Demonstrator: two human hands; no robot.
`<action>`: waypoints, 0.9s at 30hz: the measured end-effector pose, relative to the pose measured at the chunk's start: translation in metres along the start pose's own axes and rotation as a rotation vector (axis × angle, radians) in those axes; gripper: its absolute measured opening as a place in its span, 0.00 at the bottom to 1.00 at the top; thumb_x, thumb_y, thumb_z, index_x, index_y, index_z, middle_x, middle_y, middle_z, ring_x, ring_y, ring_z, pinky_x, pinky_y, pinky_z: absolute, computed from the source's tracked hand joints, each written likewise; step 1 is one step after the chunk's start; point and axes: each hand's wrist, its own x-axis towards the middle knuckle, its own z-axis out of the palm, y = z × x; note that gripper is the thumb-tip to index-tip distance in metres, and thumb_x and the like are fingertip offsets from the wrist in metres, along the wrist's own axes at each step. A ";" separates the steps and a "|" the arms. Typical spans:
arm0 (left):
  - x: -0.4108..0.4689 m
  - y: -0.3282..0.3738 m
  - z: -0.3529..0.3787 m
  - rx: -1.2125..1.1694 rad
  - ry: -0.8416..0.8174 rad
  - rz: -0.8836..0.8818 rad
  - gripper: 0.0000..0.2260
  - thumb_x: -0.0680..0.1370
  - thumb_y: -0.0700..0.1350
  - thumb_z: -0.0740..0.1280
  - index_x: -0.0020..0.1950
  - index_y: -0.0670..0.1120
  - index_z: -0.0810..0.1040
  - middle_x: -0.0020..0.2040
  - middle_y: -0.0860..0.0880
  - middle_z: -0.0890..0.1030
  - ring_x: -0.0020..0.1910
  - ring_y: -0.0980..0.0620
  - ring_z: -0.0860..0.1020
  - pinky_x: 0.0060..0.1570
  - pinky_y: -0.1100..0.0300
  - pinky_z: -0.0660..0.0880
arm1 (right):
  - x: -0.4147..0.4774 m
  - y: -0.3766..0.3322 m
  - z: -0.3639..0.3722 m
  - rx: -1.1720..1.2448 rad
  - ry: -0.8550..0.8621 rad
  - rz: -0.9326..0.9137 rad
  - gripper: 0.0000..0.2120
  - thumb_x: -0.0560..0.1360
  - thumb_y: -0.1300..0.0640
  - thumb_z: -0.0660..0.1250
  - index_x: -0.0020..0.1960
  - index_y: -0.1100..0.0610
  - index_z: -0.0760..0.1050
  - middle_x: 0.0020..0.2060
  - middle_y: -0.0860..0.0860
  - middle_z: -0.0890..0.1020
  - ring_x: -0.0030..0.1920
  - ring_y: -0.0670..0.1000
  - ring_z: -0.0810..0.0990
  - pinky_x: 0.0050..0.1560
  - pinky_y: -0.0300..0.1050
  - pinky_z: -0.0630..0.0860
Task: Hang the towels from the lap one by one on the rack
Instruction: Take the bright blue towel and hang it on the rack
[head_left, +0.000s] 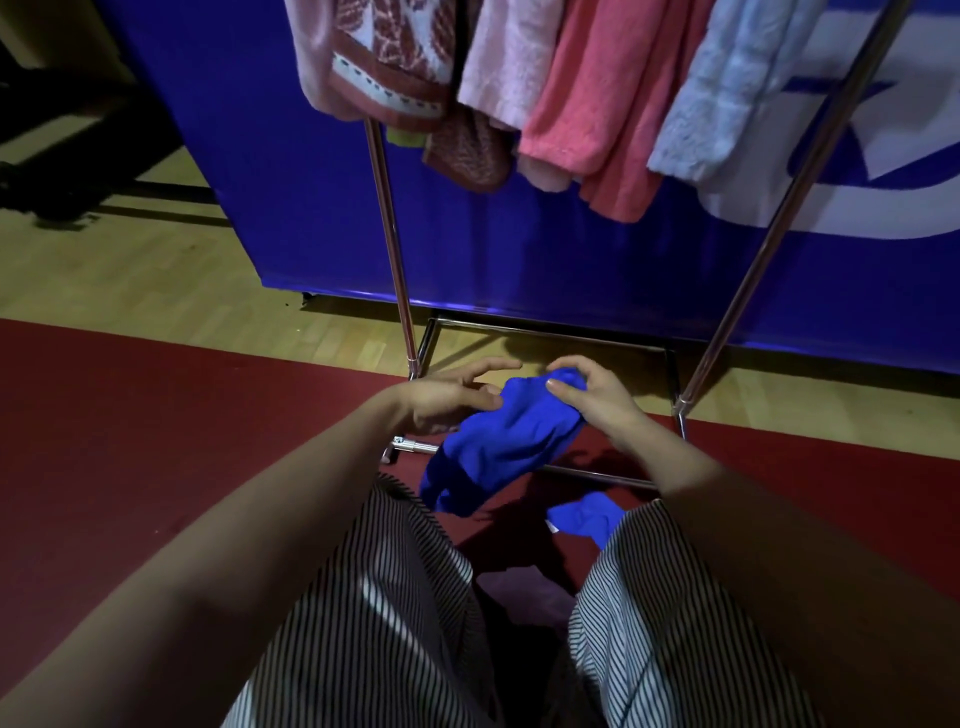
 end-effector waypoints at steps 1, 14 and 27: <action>0.001 -0.001 -0.001 0.024 -0.070 -0.020 0.22 0.78 0.33 0.61 0.66 0.54 0.68 0.43 0.50 0.78 0.33 0.57 0.76 0.25 0.67 0.70 | 0.000 0.000 -0.001 -0.020 0.008 -0.011 0.06 0.74 0.59 0.68 0.50 0.54 0.74 0.47 0.51 0.78 0.49 0.48 0.75 0.52 0.42 0.70; 0.011 -0.010 -0.002 0.379 0.342 0.162 0.07 0.74 0.43 0.70 0.36 0.48 0.80 0.58 0.49 0.73 0.58 0.55 0.71 0.57 0.59 0.68 | -0.004 -0.002 -0.008 -0.192 -0.122 -0.041 0.13 0.76 0.62 0.65 0.59 0.63 0.78 0.56 0.56 0.80 0.54 0.46 0.75 0.51 0.34 0.70; 0.023 0.000 0.016 1.265 0.602 0.456 0.15 0.78 0.56 0.58 0.50 0.50 0.81 0.46 0.51 0.84 0.49 0.49 0.78 0.60 0.55 0.56 | -0.006 0.003 -0.013 -0.355 -0.312 0.005 0.27 0.78 0.53 0.62 0.75 0.53 0.58 0.69 0.48 0.67 0.67 0.47 0.68 0.57 0.31 0.65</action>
